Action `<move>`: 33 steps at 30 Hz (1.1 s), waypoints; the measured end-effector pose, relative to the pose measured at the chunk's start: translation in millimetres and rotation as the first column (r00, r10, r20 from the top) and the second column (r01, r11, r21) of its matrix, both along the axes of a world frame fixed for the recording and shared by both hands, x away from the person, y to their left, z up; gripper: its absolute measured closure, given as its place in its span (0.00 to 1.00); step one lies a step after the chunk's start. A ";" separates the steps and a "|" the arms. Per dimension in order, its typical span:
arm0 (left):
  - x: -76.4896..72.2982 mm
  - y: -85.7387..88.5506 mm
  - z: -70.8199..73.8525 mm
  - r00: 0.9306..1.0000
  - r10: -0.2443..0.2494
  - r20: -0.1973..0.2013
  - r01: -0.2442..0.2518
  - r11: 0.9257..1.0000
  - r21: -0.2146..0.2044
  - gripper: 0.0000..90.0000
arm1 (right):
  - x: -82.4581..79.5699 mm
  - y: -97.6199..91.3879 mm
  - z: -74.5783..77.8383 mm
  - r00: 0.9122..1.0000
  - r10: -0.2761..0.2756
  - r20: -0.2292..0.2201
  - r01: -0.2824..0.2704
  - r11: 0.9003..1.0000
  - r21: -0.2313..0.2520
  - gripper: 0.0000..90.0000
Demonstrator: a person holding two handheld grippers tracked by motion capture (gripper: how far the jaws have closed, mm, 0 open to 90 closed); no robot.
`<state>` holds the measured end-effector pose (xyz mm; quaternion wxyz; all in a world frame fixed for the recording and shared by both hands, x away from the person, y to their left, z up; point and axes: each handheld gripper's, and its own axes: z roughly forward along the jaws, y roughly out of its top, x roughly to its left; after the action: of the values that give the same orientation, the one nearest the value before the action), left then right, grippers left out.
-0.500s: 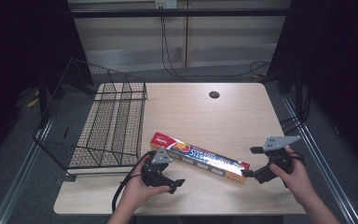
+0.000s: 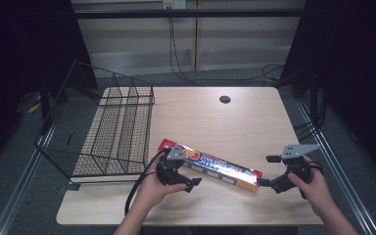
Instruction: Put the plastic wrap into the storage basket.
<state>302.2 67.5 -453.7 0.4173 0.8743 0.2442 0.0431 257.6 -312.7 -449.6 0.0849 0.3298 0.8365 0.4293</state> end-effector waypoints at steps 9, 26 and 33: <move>22.6 -14.8 4.5 1.000 -0.013 0.005 0.013 1.000 -0.004 0.04 | 0.1 -1.0 -0.6 1.000 0.008 -0.009 -0.007 0.999 0.037 0.02; 43.3 -45.4 -3.7 0.998 -0.061 -0.005 0.061 0.998 0.025 0.02 | 0.8 -2.2 -1.1 1.000 0.022 -0.017 -0.022 0.999 0.038 0.02; 48.5 -52.2 -5.2 0.994 -0.112 0.003 0.111 0.992 0.061 0.02 | 1.7 -1.9 -2.5 0.999 0.025 -0.023 -0.024 0.999 0.039 0.02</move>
<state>350.7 15.3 -458.9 0.3932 0.8986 0.1924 0.0297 259.3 -314.5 -452.1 0.0632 0.3260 0.8329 0.4426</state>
